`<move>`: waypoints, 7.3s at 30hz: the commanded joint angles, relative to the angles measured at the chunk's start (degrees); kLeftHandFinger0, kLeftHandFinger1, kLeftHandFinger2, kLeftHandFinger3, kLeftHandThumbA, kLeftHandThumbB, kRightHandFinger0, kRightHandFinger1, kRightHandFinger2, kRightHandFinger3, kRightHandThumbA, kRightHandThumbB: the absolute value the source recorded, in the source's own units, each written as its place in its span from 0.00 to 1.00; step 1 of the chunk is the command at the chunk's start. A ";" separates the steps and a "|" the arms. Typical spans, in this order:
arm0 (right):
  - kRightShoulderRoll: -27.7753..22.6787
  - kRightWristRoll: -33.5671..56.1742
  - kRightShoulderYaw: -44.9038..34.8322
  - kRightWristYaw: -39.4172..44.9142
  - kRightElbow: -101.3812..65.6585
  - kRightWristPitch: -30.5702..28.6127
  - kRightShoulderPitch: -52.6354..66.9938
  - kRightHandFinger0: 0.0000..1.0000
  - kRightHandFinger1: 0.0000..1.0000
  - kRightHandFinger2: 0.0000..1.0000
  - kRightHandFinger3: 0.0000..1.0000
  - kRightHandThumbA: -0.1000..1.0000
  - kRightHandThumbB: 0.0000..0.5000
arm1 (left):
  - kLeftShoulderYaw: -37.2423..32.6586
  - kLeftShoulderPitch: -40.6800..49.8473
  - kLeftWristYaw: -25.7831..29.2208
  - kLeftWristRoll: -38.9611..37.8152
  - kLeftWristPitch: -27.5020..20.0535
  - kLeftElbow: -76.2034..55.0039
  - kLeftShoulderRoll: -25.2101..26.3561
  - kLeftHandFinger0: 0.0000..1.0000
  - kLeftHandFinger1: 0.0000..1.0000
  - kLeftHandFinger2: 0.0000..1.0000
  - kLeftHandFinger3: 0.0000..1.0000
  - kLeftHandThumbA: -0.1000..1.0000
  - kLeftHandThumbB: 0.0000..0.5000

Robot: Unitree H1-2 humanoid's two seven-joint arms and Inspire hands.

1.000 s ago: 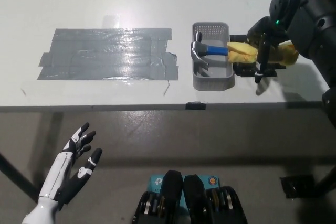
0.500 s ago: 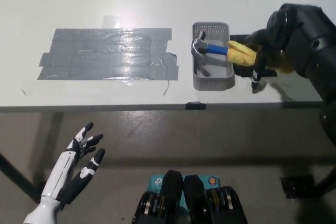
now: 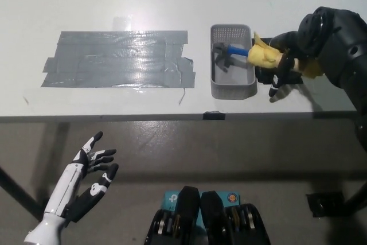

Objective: The robot picks the hammer with right hand and hits the black area on the desk and places it back.

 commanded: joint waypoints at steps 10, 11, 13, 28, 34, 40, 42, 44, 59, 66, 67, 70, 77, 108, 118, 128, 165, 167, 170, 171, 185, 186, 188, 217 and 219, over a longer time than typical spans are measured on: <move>-4.99 18.81 -26.27 11.28 1.25 19.39 -6.05 0.00 0.00 0.26 0.29 0.68 0.28 | -0.53 -1.00 -1.09 1.43 -3.59 -1.00 1.58 0.66 0.68 0.73 0.99 0.77 0.01; -5.24 19.30 -27.67 11.80 1.19 20.01 -6.28 0.00 0.00 0.26 0.10 0.66 0.33 | -0.55 -1.01 -1.05 1.52 -3.64 -0.88 1.56 0.66 0.67 0.73 0.98 0.77 0.01; -5.52 20.36 -30.39 11.57 0.79 20.95 -6.65 0.00 0.00 0.21 0.02 0.63 0.35 | -0.54 -0.91 -0.91 1.71 -3.85 -0.77 1.54 0.65 0.66 0.72 0.97 0.77 0.00; -7.90 23.24 -38.94 10.46 1.30 21.39 -6.82 0.00 0.00 0.04 0.35 0.53 0.17 | -0.61 -0.95 -1.08 2.15 -3.78 -0.47 1.31 0.62 0.61 0.69 0.90 0.75 0.02; -10.35 25.84 -41.64 13.25 2.19 21.39 -7.15 0.00 0.00 0.00 0.06 0.55 0.23 | -0.42 -0.91 -1.35 1.81 -3.43 -0.31 0.95 0.61 0.60 0.68 0.89 0.74 0.02; -12.91 26.24 -42.06 9.76 2.18 21.39 -6.97 0.00 0.00 0.00 0.26 0.11 0.01 | -0.11 -0.80 -1.23 1.97 -3.92 -0.12 1.08 0.59 0.58 0.68 0.87 0.76 0.03; -13.91 26.53 -42.27 9.77 1.93 21.39 -6.41 0.00 0.00 0.00 0.27 0.06 0.00 | -0.02 -0.59 -1.26 1.85 -3.85 -0.16 1.11 0.59 0.58 0.67 0.87 0.75 0.01; -15.08 26.40 -42.07 10.38 2.68 21.39 -6.28 0.00 0.00 0.00 0.19 0.04 0.00 | 0.10 -0.35 -1.37 1.50 -3.93 -0.27 1.15 0.59 0.58 0.67 0.86 0.72 0.00; -15.26 24.74 -37.37 12.88 -0.56 18.24 2.17 0.00 0.00 0.20 0.51 0.00 0.00 | 0.65 0.49 -1.10 1.65 -3.76 -0.60 0.78 0.55 0.58 0.66 0.87 0.62 0.00; -14.22 23.22 -32.64 14.08 -0.16 17.91 5.08 0.00 0.00 0.32 0.62 0.11 0.00 | 0.79 0.37 -1.23 1.62 -4.20 -0.26 1.17 0.59 0.58 0.67 0.87 0.63 0.00; -14.16 23.60 -32.54 14.18 0.02 18.37 5.29 0.00 0.00 0.41 0.75 0.10 0.00 | 0.79 0.26 -1.21 1.55 -4.17 -0.11 1.11 0.57 0.57 0.66 0.87 0.63 0.00; -13.88 23.98 -32.12 12.04 -0.39 19.89 5.43 0.00 0.01 0.52 1.00 0.07 0.01 | 0.82 0.32 -1.16 1.62 -3.81 -0.24 1.01 0.56 0.57 0.65 0.86 0.63 0.00; -14.56 24.58 -31.16 10.43 -0.97 21.03 3.35 0.00 0.00 0.43 0.96 0.01 0.00 | 0.95 0.45 -0.96 1.73 -3.75 -0.11 0.92 0.55 0.57 0.64 0.85 0.61 0.00; -18.34 17.34 -17.54 14.20 -21.47 11.34 -2.60 0.08 0.43 0.72 0.99 0.04 0.01 | 1.00 0.22 -0.81 2.29 -4.08 -0.16 1.00 0.55 0.55 0.64 0.83 0.71 0.00; -10.63 8.14 -1.74 6.44 -17.99 2.32 10.49 0.00 0.49 0.84 0.94 0.26 0.00 | 1.59 0.56 -0.57 2.17 -3.97 -0.34 1.18 0.53 0.55 0.64 0.82 0.74 0.00; -9.39 5.76 2.16 4.11 -12.68 -1.95 9.16 0.06 0.55 0.91 1.00 0.33 0.00 | 2.26 0.68 -0.80 2.30 -3.82 -0.46 1.40 0.54 0.55 0.63 0.82 0.79 0.00; -8.51 12.68 -16.36 -14.98 -2.63 -1.55 5.97 1.00 1.00 1.00 1.00 0.69 0.25 | 2.27 2.54 -0.52 2.13 -4.84 -0.07 0.30 0.52 0.54 0.62 0.81 0.72 0.00; -8.49 11.58 -16.31 -15.40 -2.36 -1.83 6.08 1.00 1.00 1.00 1.00 0.79 0.41 | 2.33 2.51 -0.58 2.10 -4.45 -0.22 0.32 0.52 0.54 0.62 0.81 0.73 0.00; -8.52 9.37 -15.10 -19.44 -2.25 -2.37 6.17 1.00 1.00 1.00 1.00 0.89 0.55 | 2.37 2.46 -0.56 2.03 -4.55 -0.10 0.32 0.53 0.54 0.62 0.80 0.73 0.00; -8.50 8.44 -14.53 -21.97 -2.77 -2.38 6.25 1.00 1.00 1.00 1.00 0.92 0.64 | 2.35 2.40 -0.51 2.16 -4.99 0.13 0.41 0.53 0.54 0.61 0.80 0.73 0.00; -11.63 15.41 -27.13 -43.62 -9.06 -14.66 4.22 1.00 1.00 1.00 1.00 1.00 0.86 | 2.49 1.99 -0.28 2.18 -5.64 0.46 0.46 0.54 0.56 0.65 0.83 0.77 0.00; -11.70 15.26 -27.48 -43.85 -9.17 -14.82 4.01 1.00 1.00 1.00 1.00 1.00 0.86 | 2.46 1.79 -0.24 2.21 -5.68 0.57 0.40 0.54 0.56 0.65 0.83 0.77 0.00; -12.03 15.69 -30.61 -46.06 -15.69 -16.85 4.71 1.00 1.00 1.00 1.00 1.00 0.74 | 2.42 1.63 -0.15 2.45 -5.73 0.66 0.41 0.64 0.65 0.73 0.90 0.81 0.00; 7.18 32.95 -38.25 -39.04 -119.17 -6.51 65.05 1.00 1.00 1.00 1.00 1.00 0.75 | 4.04 -3.24 1.11 0.24 -4.71 4.51 -2.63 1.00 1.00 1.00 1.00 1.00 0.46; 7.03 33.21 -38.23 -38.98 -120.29 -6.96 65.06 1.00 1.00 1.00 1.00 1.00 0.72 | 4.05 -3.89 1.32 0.28 -5.78 5.10 -2.60 1.00 1.00 1.00 1.00 1.00 0.41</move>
